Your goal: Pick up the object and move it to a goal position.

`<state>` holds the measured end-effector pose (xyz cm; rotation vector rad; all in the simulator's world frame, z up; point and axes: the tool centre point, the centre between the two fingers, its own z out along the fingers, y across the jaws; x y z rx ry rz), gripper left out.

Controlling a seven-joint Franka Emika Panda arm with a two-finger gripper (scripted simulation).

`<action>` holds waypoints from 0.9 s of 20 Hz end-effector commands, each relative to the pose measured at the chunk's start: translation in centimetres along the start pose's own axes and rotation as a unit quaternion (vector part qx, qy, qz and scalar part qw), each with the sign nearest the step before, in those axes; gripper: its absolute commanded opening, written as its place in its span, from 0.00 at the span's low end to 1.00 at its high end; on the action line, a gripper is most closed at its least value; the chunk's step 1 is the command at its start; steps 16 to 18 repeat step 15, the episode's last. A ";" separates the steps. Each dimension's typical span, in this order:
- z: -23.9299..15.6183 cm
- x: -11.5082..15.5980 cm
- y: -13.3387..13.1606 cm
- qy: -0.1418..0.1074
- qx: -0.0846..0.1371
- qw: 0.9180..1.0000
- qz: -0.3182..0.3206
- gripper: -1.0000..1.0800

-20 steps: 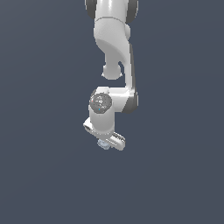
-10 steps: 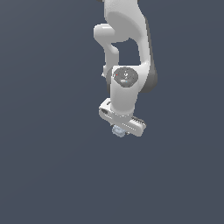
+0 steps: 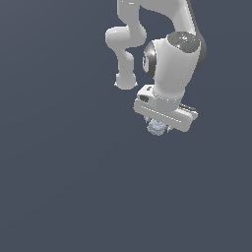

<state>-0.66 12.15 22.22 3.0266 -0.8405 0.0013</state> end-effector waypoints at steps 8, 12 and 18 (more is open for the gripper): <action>-5.8 -5.1 -3.8 0.000 0.000 1.000 0.000 0.00; -6.7 -5.7 -4.4 0.000 0.000 1.000 0.001 0.00; -6.7 -5.7 -4.5 0.000 0.000 1.000 0.001 0.00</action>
